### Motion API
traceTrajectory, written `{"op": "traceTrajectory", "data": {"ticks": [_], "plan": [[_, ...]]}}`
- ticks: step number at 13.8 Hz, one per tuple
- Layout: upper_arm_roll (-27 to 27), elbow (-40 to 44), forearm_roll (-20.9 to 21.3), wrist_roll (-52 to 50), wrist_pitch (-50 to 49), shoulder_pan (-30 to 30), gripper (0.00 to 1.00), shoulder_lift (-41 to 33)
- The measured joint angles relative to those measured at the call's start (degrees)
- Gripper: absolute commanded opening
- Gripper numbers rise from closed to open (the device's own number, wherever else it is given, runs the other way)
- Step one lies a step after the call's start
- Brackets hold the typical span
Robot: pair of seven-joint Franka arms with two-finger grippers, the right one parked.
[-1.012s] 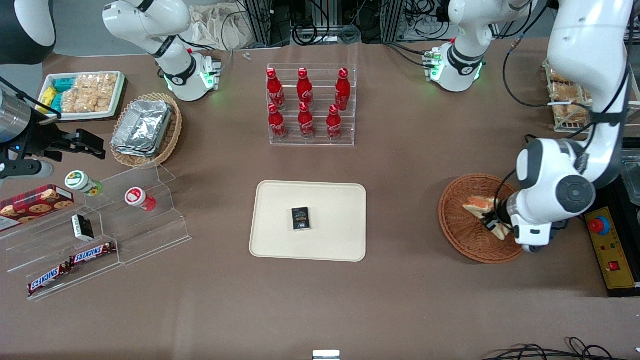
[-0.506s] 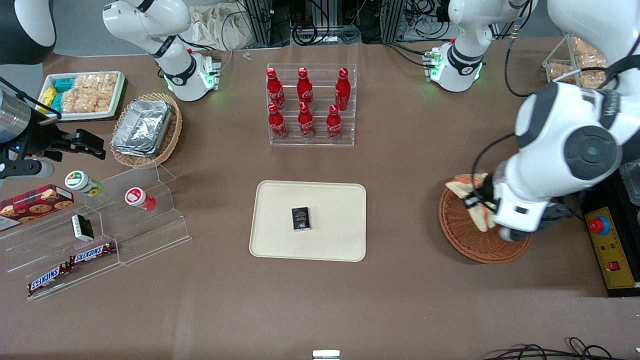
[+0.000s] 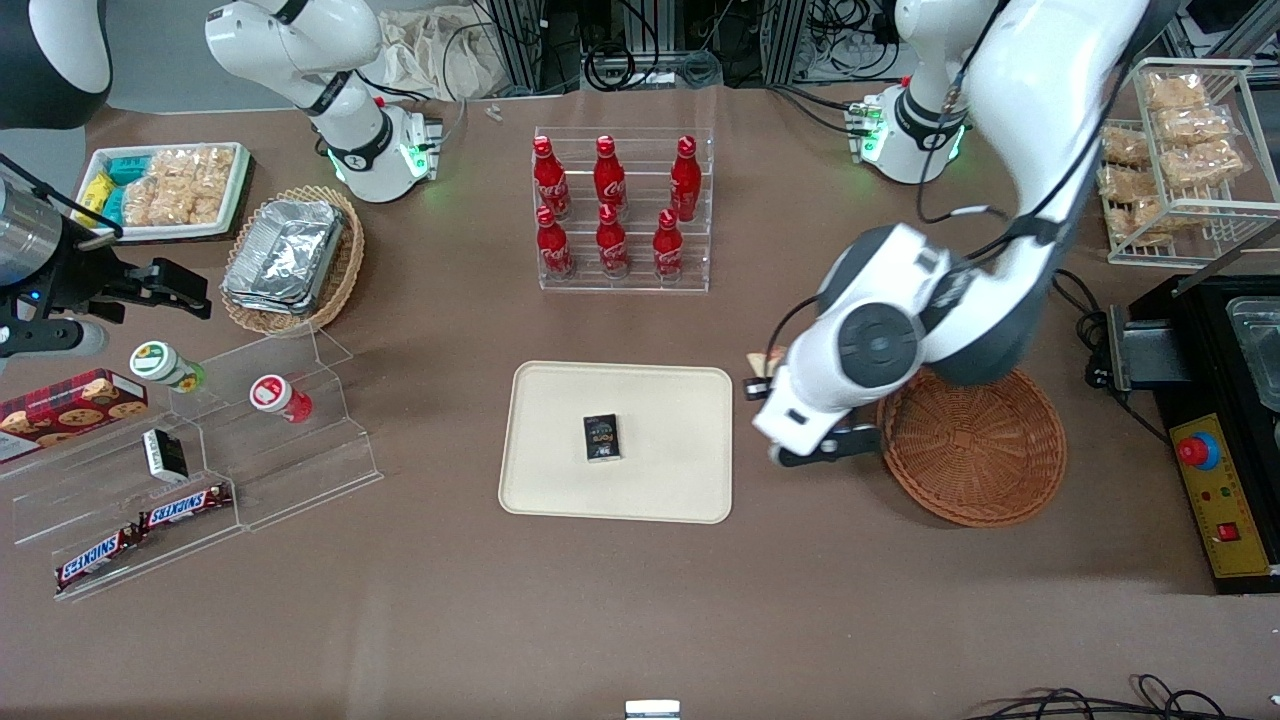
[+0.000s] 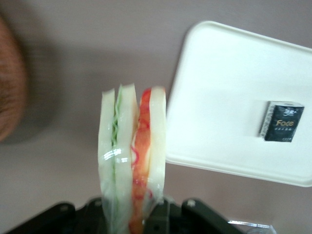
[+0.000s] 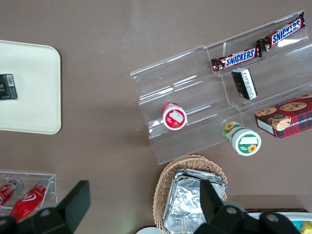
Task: Place sandwich from basket to tray
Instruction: 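Lift the sandwich out of the basket and carry it toward the cream tray, then lower the sandwich onto the tray beside the black packet and release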
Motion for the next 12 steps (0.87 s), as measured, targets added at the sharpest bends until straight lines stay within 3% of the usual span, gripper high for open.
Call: {"op": "traceTrajectory", "data": {"ticks": [5, 6, 8, 10, 12], "plan": [[0.19, 0.45, 7.51, -0.46, 11.56, -5.33, 0.04, 11.80], [0.37, 1.07, 8.22, -0.69, 12.39, -5.71, 0.14, 13.08], [0.68, 3.93, 8.51, -0.71, 13.50, -5.97, 0.53, 15.44], [0.74, 7.10, 8.59, -0.70, 13.76, -6.18, 1.00, 17.87], [0.74, 8.64, 8.61, -0.69, 13.90, -6.33, 1.00, 19.15]]}}
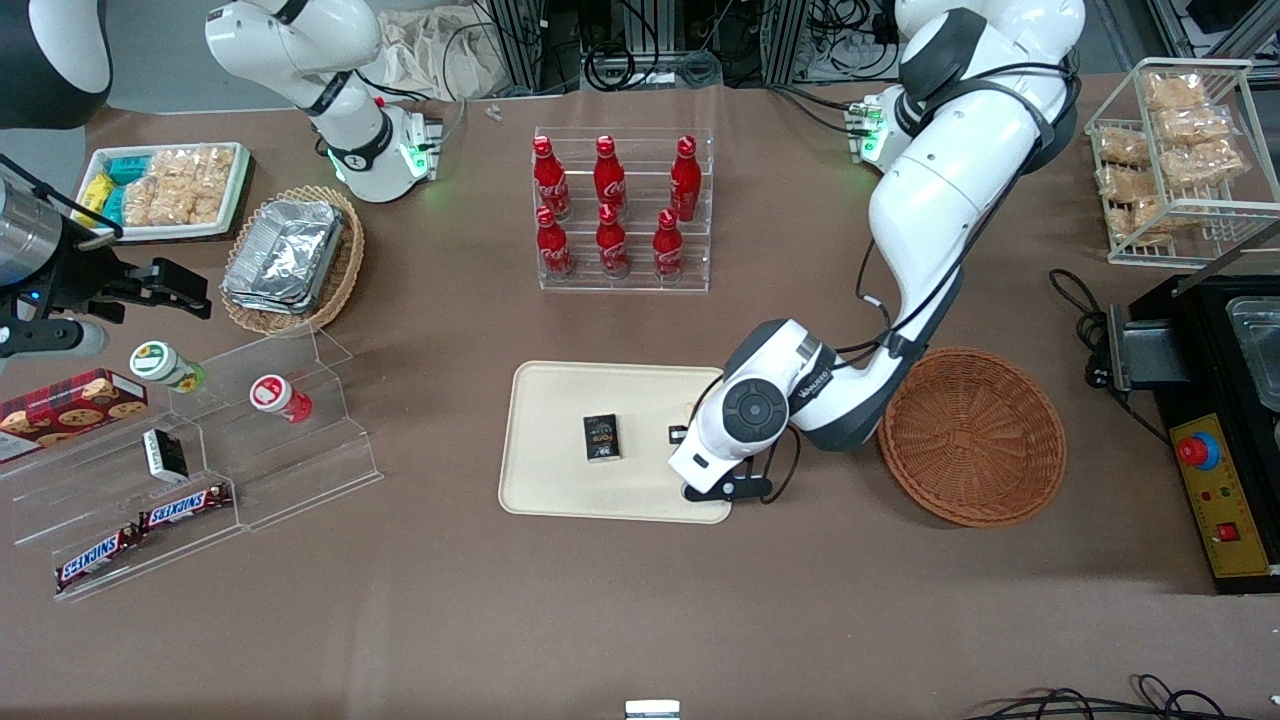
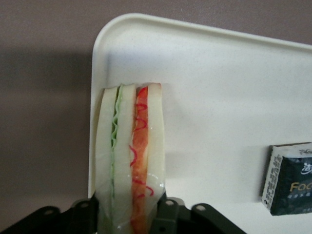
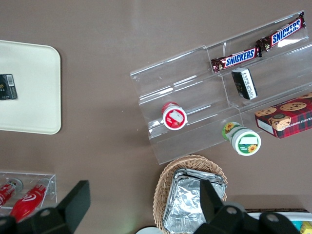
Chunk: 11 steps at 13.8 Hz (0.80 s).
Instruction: Place sandwich from basket to tray
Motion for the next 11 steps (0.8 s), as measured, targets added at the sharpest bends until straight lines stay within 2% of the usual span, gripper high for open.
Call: {"op": "traceTrajectory", "data": {"ticks": [3, 6, 8, 11], "plan": [[-0.15, 1.62, 0.00, -0.49, -0.44, -0.10, 1.00, -0.40], [0.18, 3.88, 0.00, -1.33, -7.71, 1.02, 1.00, -4.94], [0.23, 4.49, -0.02, -0.20, -14.84, 5.76, 1.00, -10.41], [0.29, 1.58, -2.56, 11.99, -21.75, 15.82, 0.99, -19.33]]}}
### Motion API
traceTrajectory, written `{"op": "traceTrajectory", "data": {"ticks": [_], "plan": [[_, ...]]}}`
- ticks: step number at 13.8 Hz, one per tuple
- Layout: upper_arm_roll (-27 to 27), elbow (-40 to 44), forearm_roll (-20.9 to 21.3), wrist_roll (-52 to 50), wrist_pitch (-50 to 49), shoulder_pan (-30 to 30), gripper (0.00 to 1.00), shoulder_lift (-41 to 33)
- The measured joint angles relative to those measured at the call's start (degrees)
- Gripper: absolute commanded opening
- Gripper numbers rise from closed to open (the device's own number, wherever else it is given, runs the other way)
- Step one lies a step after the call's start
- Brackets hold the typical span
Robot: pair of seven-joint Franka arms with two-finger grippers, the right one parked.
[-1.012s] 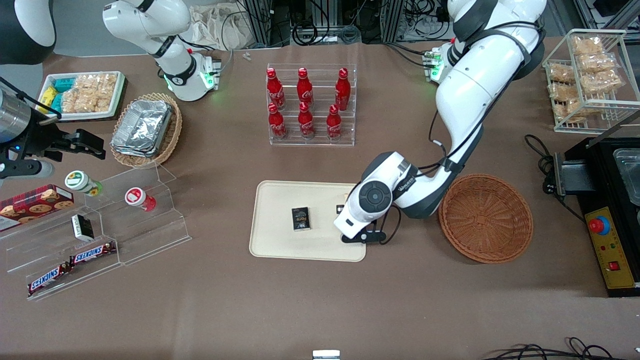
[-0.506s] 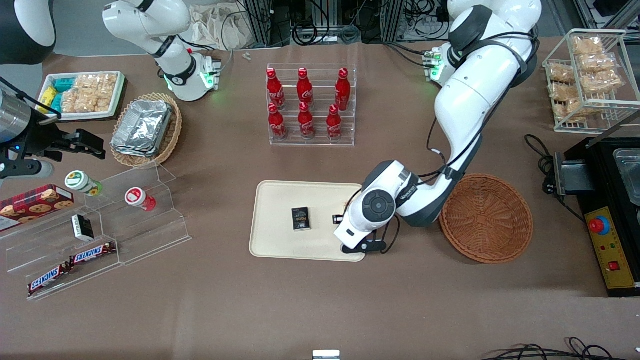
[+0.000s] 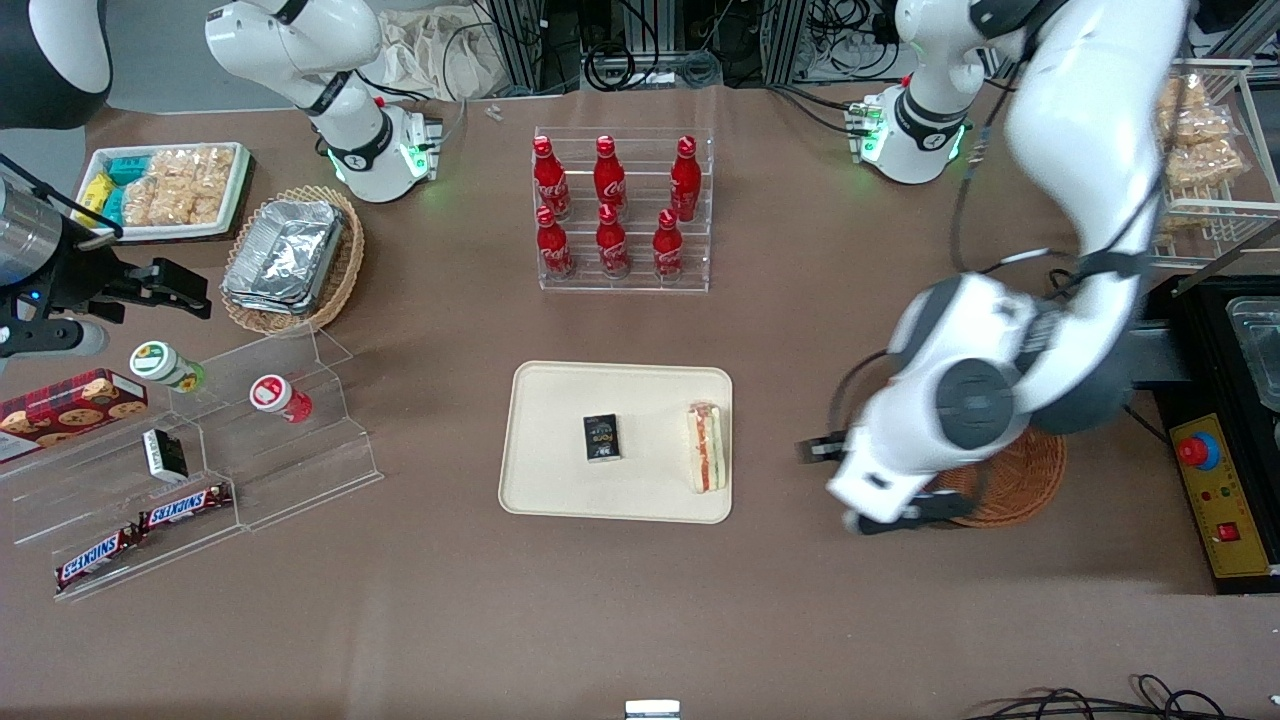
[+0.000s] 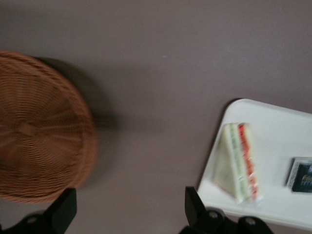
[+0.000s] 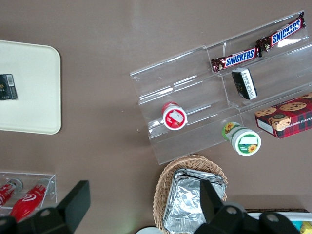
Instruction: Place sandwich from basket to tray
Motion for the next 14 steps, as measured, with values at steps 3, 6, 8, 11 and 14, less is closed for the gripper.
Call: {"op": "traceTrajectory", "data": {"ticks": [3, 6, 8, 11, 14], "plan": [[7.41, -7.98, -4.12, 12.15, -0.34, 2.77, 0.97, -8.76], [16.38, -15.80, -5.89, 21.93, 0.51, 0.54, 0.96, -16.56], [22.74, -19.93, -7.71, 27.28, 1.23, -2.60, 0.96, -21.14], [26.34, -22.15, -8.39, 30.61, 1.51, -3.76, 1.00, -24.60], [26.43, -21.25, -8.39, 30.78, 2.38, -3.95, 1.00, -24.54]]}}
